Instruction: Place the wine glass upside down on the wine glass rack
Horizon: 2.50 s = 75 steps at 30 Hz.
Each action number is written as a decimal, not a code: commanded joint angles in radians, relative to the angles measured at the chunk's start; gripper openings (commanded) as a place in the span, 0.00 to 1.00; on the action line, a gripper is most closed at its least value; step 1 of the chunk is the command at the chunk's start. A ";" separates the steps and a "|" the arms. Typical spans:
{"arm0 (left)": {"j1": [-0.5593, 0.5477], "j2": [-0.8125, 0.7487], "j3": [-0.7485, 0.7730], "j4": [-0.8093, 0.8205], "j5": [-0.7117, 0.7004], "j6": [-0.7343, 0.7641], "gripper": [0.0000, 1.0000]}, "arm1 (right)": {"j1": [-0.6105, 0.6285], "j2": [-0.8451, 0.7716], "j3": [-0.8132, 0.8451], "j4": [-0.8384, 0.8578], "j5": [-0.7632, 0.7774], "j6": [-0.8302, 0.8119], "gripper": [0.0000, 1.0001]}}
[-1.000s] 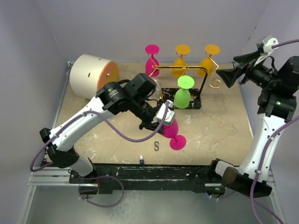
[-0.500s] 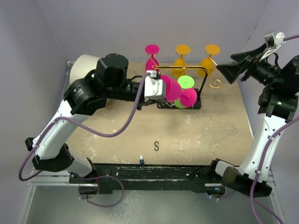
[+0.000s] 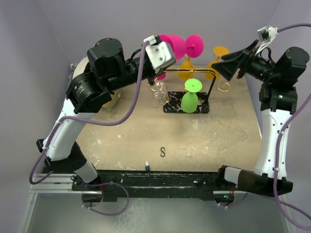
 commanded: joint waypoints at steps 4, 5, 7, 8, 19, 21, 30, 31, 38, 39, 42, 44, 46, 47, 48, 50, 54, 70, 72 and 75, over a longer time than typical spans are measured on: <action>0.005 0.052 0.057 0.091 -0.059 -0.037 0.00 | 0.108 0.059 0.036 0.167 0.057 0.050 0.79; 0.005 0.060 0.059 0.094 -0.057 -0.040 0.00 | 0.123 0.070 0.039 0.174 0.070 0.048 0.78; 0.005 0.074 0.065 0.097 -0.049 -0.049 0.00 | 0.147 0.087 0.040 0.188 0.107 0.046 0.76; 0.005 0.079 0.068 0.098 -0.045 -0.052 0.00 | 0.155 0.091 0.038 0.197 0.128 0.046 0.75; 0.005 0.112 0.081 0.108 -0.047 -0.064 0.00 | 0.190 0.109 0.010 0.206 0.258 0.056 0.43; 0.005 0.113 0.081 0.109 -0.045 -0.065 0.00 | 0.193 0.108 -0.005 0.226 0.244 0.079 0.38; 0.006 0.113 0.078 0.108 -0.037 -0.067 0.00 | 0.206 0.109 -0.029 0.231 0.268 0.112 0.36; 0.006 0.112 0.077 0.108 -0.036 -0.067 0.00 | 0.207 0.111 -0.031 0.234 0.266 0.115 0.36; 0.005 0.111 0.074 0.103 -0.023 -0.068 0.00 | 0.212 0.122 -0.036 0.254 0.262 0.154 0.28; 0.005 0.111 0.073 0.104 -0.020 -0.068 0.00 | 0.213 0.122 -0.037 0.256 0.261 0.157 0.27; 0.005 0.115 0.069 0.104 -0.012 -0.066 0.00 | 0.215 0.123 -0.040 0.258 0.267 0.160 0.25; 0.004 0.117 0.070 0.105 -0.012 -0.066 0.00 | 0.216 0.125 -0.041 0.253 0.278 0.160 0.25; 0.004 0.119 0.069 0.105 -0.009 -0.066 0.00 | 0.218 0.125 -0.043 0.242 0.291 0.157 0.24; 0.005 0.119 0.070 0.106 -0.008 -0.066 0.00 | 0.217 0.125 -0.044 0.236 0.300 0.153 0.23; 0.004 0.120 0.070 0.106 -0.008 -0.066 0.00 | 0.218 0.124 -0.045 0.231 0.306 0.150 0.21; 0.005 0.120 0.068 0.106 -0.007 -0.066 0.00 | 0.218 0.122 -0.046 0.221 0.320 0.144 0.14; 0.004 0.117 0.056 0.105 -0.003 -0.062 0.00 | 0.218 0.119 -0.041 0.206 0.340 0.134 0.00; 0.006 0.029 -0.075 0.087 -0.080 0.001 0.65 | 0.115 0.077 -0.007 0.127 0.399 0.070 0.00; 0.005 0.005 -0.094 0.083 -0.098 0.014 0.73 | 0.083 0.060 -0.007 0.112 0.409 0.052 0.00; 0.005 -0.030 -0.127 0.075 -0.121 0.025 0.80 | 0.042 0.029 -0.004 0.072 0.457 0.001 0.00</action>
